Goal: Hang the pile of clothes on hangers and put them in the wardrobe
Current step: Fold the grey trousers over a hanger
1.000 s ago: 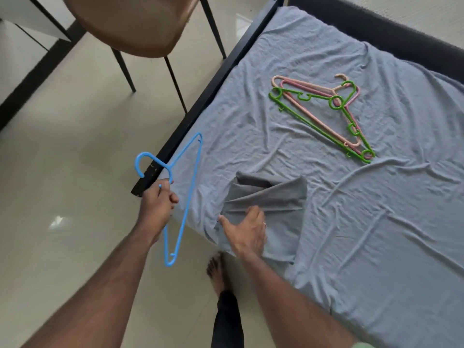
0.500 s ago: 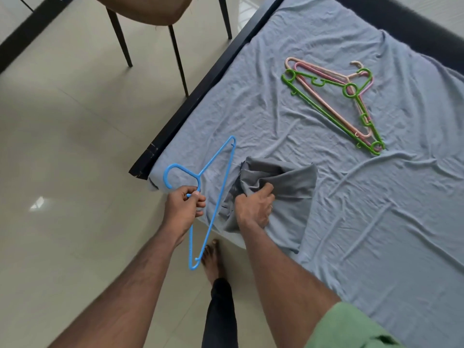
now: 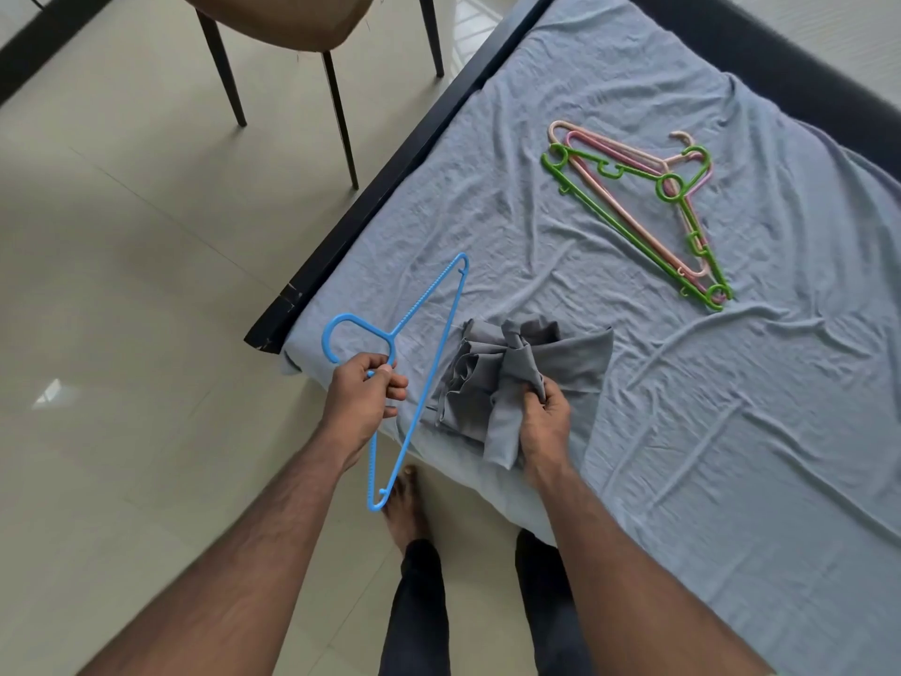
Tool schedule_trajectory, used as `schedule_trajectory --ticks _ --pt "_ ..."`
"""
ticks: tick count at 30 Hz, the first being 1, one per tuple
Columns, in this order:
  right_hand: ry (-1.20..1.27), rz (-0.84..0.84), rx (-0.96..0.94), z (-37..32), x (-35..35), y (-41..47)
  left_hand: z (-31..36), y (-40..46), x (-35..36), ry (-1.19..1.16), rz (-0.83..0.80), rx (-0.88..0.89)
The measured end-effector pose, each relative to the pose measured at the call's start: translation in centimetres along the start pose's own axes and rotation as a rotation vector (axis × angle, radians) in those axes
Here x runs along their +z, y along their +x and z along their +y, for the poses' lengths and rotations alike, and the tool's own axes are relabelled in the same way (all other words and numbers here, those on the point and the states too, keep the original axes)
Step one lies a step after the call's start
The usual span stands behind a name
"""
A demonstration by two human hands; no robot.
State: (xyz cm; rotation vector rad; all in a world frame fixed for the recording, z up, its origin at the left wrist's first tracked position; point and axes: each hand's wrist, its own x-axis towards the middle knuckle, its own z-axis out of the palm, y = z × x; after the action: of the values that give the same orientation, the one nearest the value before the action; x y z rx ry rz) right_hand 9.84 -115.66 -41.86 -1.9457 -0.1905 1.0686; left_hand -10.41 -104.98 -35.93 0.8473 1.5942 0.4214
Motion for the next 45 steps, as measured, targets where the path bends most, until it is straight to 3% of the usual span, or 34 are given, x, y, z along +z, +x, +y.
schedule_trajectory --ticks 10,17,27,35,39,45 --pt "0.175 -0.059 -0.086 -4.1 -1.1 -2.4 0.6 0.5 -0.8 0.043 -0.005 0.018" --pt "0.174 0.125 -0.131 -5.9 -7.2 -2.3 0.8 0.7 -1.2 0.062 -0.02 0.036" --pt "0.004 0.226 -0.148 -6.3 -16.0 -2.7 1.9 0.4 1.5 0.037 -0.092 0.085" --pt "-0.466 0.081 -0.412 -4.2 -6.5 -3.6 1.5 0.8 1.7 0.093 -0.015 0.085" --pt "-0.507 0.073 -0.438 -4.2 -3.9 -3.7 1.4 0.8 0.8 0.12 -0.007 0.084" --pt "-0.519 -0.083 -0.545 -6.3 0.7 -5.0 1.4 0.5 0.5 0.115 0.013 0.111"
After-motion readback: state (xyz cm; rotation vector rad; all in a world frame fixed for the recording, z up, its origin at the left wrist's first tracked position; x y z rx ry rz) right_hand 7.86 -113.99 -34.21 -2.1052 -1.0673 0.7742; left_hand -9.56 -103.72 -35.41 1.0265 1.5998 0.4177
